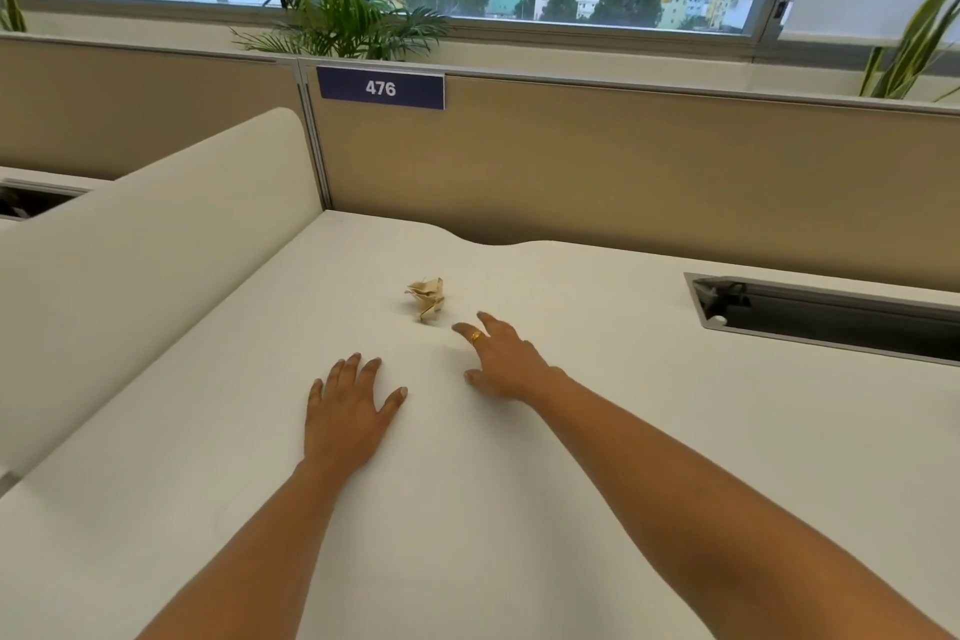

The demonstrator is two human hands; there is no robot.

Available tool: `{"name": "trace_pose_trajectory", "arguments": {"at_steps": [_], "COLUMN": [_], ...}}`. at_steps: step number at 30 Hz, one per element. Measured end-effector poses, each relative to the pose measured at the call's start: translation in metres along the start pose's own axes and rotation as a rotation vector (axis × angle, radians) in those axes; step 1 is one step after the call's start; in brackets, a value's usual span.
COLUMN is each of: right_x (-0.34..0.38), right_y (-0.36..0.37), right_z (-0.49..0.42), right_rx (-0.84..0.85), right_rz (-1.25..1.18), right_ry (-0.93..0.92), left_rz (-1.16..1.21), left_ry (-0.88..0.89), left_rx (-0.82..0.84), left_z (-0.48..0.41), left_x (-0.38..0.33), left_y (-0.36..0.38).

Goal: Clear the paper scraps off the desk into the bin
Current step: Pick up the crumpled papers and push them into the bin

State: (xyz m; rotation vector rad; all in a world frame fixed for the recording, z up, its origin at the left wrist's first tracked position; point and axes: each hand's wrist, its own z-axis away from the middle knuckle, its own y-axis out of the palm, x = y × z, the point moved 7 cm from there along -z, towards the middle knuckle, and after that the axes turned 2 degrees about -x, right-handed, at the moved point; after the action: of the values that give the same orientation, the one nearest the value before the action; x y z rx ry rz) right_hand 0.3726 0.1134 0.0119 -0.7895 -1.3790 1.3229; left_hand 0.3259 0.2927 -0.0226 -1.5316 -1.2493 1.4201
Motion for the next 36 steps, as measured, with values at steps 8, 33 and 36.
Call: {"name": "trace_pose_trajectory", "arguments": {"at_steps": [8,33,36], "right_x": [0.035,0.016,0.005], "right_y": [-0.021,-0.01,-0.015], "right_z": [-0.075,0.011,0.046], "right_rx": [-0.11,-0.395,-0.443], "right_rz": [-0.056,-0.401,-0.533], "right_ry": [-0.092,-0.05,-0.033], "left_rz": [0.015,0.42,0.627], "left_ry": [0.016,-0.022,0.007], "left_rx": [-0.064,-0.145,-0.09], "left_z": [-0.016,0.011,0.032], "left_x": [0.008,-0.005,-0.039], "left_y": [0.006,-0.013,-0.012]}}
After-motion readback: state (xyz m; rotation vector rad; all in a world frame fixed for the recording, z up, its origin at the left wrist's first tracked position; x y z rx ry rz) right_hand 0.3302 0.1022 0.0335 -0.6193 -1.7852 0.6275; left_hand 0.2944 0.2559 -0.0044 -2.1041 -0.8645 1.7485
